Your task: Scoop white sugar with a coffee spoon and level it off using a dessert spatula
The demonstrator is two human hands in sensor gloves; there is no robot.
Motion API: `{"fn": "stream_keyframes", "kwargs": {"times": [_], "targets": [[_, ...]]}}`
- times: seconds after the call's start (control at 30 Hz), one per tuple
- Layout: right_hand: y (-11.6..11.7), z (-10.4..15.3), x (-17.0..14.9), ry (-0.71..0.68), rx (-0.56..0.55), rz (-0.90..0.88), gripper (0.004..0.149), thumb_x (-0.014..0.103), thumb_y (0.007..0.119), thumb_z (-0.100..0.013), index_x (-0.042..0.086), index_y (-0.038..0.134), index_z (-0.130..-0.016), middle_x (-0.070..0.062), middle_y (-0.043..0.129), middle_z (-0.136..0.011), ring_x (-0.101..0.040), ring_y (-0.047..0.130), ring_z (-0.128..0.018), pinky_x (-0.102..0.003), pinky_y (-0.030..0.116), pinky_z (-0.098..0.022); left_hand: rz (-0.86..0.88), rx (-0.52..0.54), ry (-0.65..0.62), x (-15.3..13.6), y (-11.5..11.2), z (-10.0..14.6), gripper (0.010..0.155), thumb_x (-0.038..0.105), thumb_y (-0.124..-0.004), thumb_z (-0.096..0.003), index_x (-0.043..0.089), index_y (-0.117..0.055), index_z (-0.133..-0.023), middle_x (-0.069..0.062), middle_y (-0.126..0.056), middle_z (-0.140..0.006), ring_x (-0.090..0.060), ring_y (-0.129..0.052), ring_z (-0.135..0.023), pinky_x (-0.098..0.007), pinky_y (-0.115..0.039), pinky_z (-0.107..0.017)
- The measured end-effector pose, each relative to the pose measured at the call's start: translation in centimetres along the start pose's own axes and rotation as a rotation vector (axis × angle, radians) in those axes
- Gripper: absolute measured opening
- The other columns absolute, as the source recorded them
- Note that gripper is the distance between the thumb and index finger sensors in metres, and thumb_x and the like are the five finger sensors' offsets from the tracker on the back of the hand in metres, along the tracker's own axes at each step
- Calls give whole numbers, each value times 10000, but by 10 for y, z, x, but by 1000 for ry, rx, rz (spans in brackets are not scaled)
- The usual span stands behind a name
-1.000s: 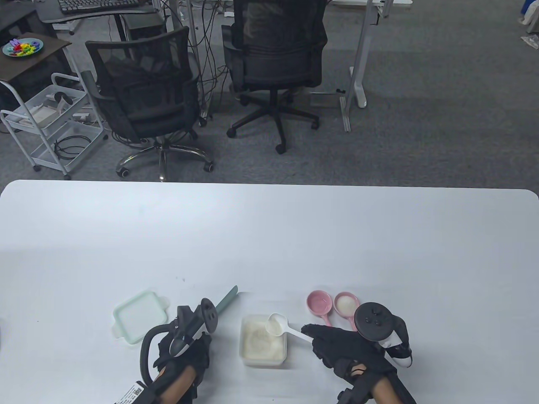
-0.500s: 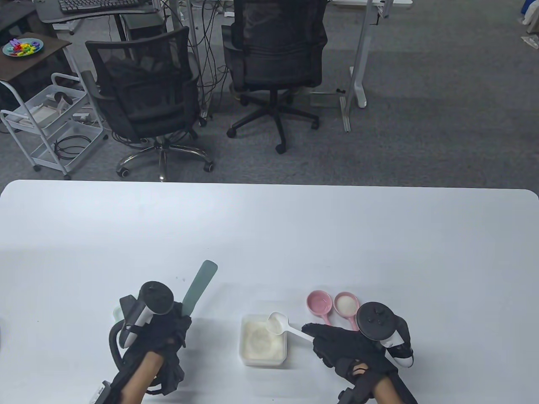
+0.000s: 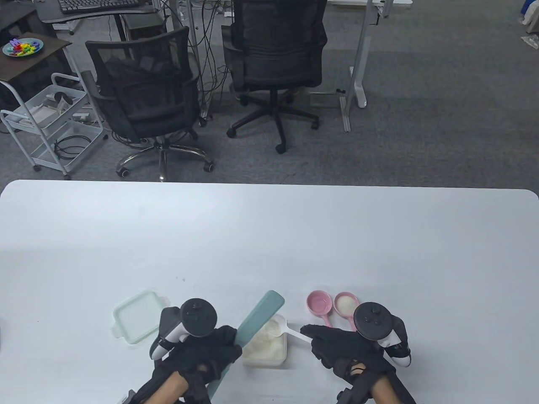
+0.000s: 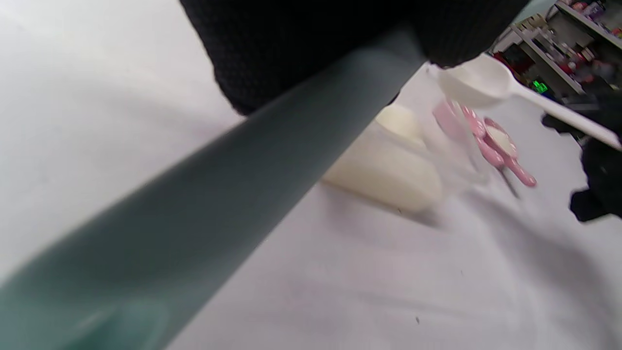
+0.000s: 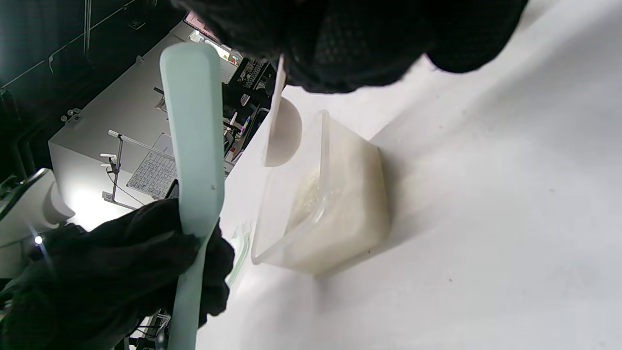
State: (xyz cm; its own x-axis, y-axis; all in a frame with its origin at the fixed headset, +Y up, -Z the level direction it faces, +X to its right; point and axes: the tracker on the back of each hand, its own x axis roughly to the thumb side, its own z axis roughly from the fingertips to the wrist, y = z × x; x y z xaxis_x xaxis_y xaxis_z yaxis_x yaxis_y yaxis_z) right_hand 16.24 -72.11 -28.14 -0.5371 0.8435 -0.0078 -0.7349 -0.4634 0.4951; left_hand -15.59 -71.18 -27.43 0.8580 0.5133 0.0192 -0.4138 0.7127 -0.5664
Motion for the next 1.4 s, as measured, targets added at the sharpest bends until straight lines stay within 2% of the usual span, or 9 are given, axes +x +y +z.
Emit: {"fn": "stream_keyframes", "kwargs": {"times": [0.13,0.37,0.53,0.7,0.93,1.17,1.33,1.4], "targets": [[1,-1,1,-17,21,-30,505,233,708,-582,30,666,-1042,-132,884,-703,-259,881,-450,-574,686,-598,5,-82,3,3,-12,-6,524,502,-809,-505,277,-756,-975,58,-949,-881,-160,-1103,-649,-260,-971,-462],[1,-1,1,-44,47,-66,511,219,705,-576,15,661,-1043,-141,879,-710,-272,877,-458,-581,677,-604,0,-69,27,-3,-6,-6,525,502,-807,-508,274,-753,-978,58,-947,-883,-157,-1105,-647,-256,-973,-460],[-1,0,-1,-32,45,-80,512,217,702,-576,9,660,-1042,-142,879,-710,-272,877,-458,-582,677,-602,-44,1,93,-16,6,-4,527,501,-807,-507,274,-752,-979,58,-945,-884,-159,-1101,-653,-260,-971,-463],[-2,1,-1,-21,47,-80,512,219,702,-577,11,660,-1043,-141,877,-711,-271,877,-458,-581,677,-602,-28,6,123,-25,12,-6,526,498,-807,-509,271,-751,-980,54,-942,-886,-162,-1100,-651,-261,-968,-464],[-5,3,-1,-13,34,-66,513,219,702,-578,10,658,-1044,-141,877,-711,-271,876,-457,-581,677,-601,-66,46,138,-24,13,-4,527,501,-811,-504,272,-759,-976,51,-949,-880,-167,-1103,-645,-265,-969,-458],[-12,7,-1,1,7,-2,512,220,703,-579,10,660,-1043,-144,877,-711,-273,875,-458,-582,675,-601,-234,219,161,-14,16,3,523,495,-811,-509,287,-757,-985,40,-937,-890,-178,-1081,-663,-283,-945,-481],[-18,10,-1,-20,6,-36,512,221,703,-579,12,661,-1044,-143,878,-711,-271,876,-457,-581,677,-600,-204,262,107,-11,18,7,516,498,-810,-508,305,-766,-985,39,-940,-886,-181,-1074,-661,-287,-936,-484],[-20,11,-1,-28,12,-40,512,222,702,-579,13,660,-1045,-141,878,-711,-271,876,-458,-581,677,-601,-219,214,110,-10,14,3,517,497,-806,-510,302,-767,-988,39,-937,-888,-188,-1072,-660,-295,-932,-484]]}}
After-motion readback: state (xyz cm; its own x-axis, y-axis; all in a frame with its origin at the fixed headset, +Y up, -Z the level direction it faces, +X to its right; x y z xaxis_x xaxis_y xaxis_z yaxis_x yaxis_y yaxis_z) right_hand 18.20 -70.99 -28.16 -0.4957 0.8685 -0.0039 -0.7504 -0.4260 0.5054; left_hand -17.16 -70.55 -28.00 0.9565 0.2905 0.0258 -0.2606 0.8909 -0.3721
